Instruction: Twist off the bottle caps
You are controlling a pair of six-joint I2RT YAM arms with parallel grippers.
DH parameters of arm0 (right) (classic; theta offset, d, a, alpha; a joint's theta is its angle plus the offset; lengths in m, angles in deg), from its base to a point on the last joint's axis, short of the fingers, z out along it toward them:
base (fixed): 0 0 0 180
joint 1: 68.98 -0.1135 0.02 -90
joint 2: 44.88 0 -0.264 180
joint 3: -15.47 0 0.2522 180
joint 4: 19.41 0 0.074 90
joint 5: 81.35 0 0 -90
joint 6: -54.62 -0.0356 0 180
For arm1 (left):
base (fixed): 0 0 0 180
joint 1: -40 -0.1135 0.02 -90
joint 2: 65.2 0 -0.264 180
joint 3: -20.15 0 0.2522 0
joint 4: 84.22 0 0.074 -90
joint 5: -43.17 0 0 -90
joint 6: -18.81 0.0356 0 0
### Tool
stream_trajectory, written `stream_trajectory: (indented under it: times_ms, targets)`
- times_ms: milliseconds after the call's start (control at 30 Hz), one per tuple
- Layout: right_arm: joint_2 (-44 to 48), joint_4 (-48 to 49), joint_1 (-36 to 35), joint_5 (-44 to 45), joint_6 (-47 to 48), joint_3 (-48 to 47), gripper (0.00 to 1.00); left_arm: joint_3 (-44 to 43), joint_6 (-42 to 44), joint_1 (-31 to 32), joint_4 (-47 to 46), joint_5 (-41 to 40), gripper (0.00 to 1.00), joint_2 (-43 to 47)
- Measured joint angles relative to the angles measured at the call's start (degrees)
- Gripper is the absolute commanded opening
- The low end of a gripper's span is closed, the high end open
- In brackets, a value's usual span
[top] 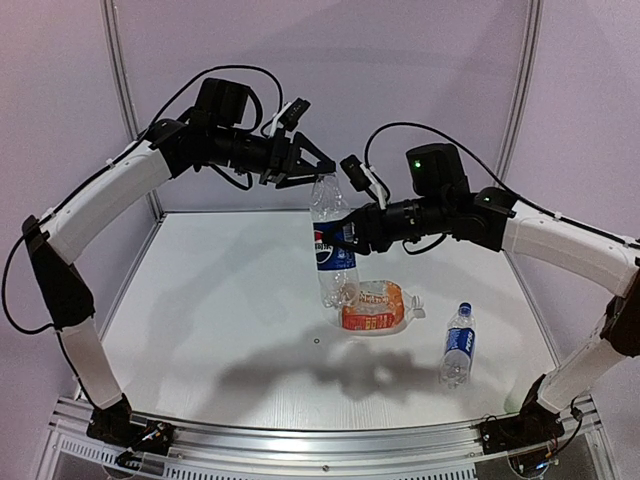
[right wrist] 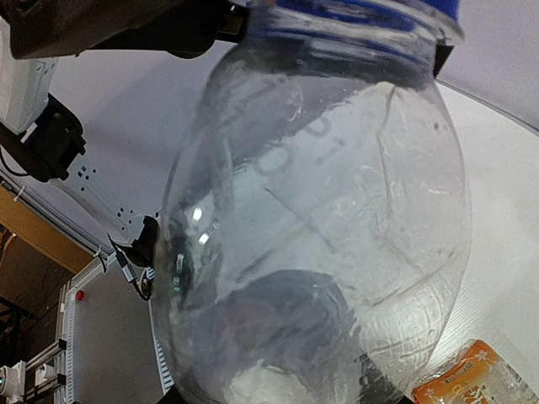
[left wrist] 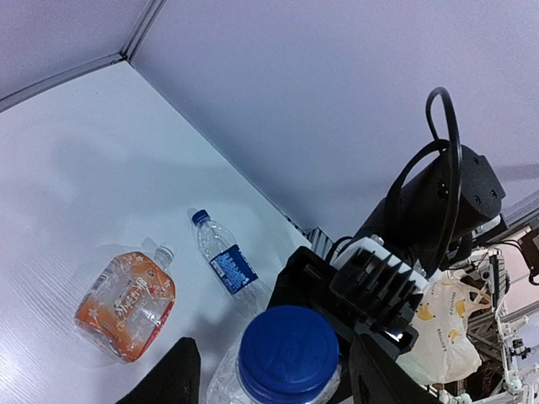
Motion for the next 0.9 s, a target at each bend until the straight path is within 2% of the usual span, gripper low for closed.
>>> stream_trajectory:
  times_ms: [100,167,267,300,400,433,467,733,900]
  targets:
    - [-0.15,0.07,0.00,-0.33,0.00,0.00,0.44,-1.25,-0.33,0.00,-0.04,0.68,0.45,-1.18]
    - [-0.15,0.15,0.00,-0.37,0.02,0.00,0.43,-2.43,-0.46,0.02,-0.20,1.14,0.33,-2.08]
    - [-0.17,-0.04,0.00,-0.46,-0.07,0.00,0.45,-2.82,-0.22,0.07,-0.57,1.55,0.07,-2.56]
    - [-0.20,-0.02,0.00,-0.55,-0.20,0.00,0.51,-2.84,-0.02,0.04,-0.59,1.62,0.02,-2.60]
    - [-0.20,0.04,0.00,-0.04,-1.05,0.00,0.79,-3.21,0.11,0.00,-0.46,1.42,0.01,-2.67]
    - [-0.22,0.15,0.00,0.50,-1.07,-0.07,0.94,-3.39,0.31,0.00,-0.42,1.09,0.00,-2.67]
    - [-0.26,0.07,-0.04,1.18,-1.42,-0.37,0.99,-3.63,0.37,-0.02,-0.33,0.81,0.00,-2.67]
    - [-0.26,6.03,-0.11,7.06,-3.67,-0.66,0.99,-4.00,1.38,-0.44,3.69,-5.60,0.00,-1.57]
    - [-0.66,11.06,-0.11,7.10,-4.22,-0.83,0.99,-3.28,-0.46,-2.73,4.00,-8.31,0.00,2.97]
